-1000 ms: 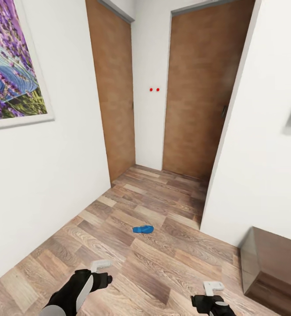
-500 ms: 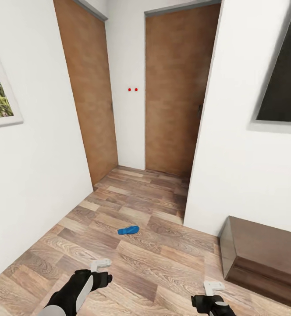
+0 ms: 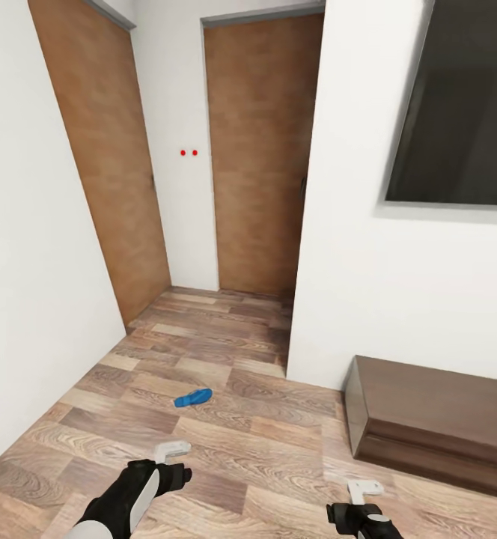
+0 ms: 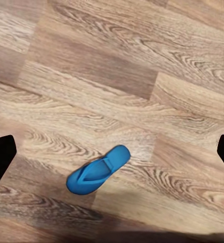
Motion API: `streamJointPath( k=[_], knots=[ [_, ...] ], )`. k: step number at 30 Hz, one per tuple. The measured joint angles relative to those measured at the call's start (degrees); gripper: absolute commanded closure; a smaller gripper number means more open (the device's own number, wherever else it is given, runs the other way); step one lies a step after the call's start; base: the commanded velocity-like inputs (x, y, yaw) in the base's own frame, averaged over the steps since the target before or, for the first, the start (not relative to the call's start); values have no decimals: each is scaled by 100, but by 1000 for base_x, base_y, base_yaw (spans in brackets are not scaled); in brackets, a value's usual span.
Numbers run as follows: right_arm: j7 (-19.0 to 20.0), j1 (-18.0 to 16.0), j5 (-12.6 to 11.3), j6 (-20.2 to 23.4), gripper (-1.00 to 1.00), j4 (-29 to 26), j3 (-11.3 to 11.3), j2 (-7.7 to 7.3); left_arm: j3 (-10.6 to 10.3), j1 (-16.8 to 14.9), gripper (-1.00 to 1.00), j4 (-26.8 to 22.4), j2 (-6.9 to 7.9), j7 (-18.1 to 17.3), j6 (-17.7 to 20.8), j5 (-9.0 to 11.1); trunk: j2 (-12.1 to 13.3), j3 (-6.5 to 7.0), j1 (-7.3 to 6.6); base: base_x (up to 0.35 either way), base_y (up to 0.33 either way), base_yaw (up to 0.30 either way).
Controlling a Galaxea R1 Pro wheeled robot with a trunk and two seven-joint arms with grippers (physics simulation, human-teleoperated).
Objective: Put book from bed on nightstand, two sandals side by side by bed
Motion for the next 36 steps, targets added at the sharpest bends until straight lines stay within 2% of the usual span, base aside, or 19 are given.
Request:
streamJointPath(
  k=[8,21,36],
  knots=[
    [0,0,0,0,-100,0,0,0,0,0,-100,0,0,0,0,0,0,0,1,-35,13,-286],
    [1,0,2,-54,-100,0,7,0,1,0,-100,0,-1,0,2,0,0,0,1,-189,123,-282],
    [2,-1,16,-99,-100,2,15,1,2,0,-100,-3,0,0,4,0,0,0,1,-64,62,-56]
  ],
)
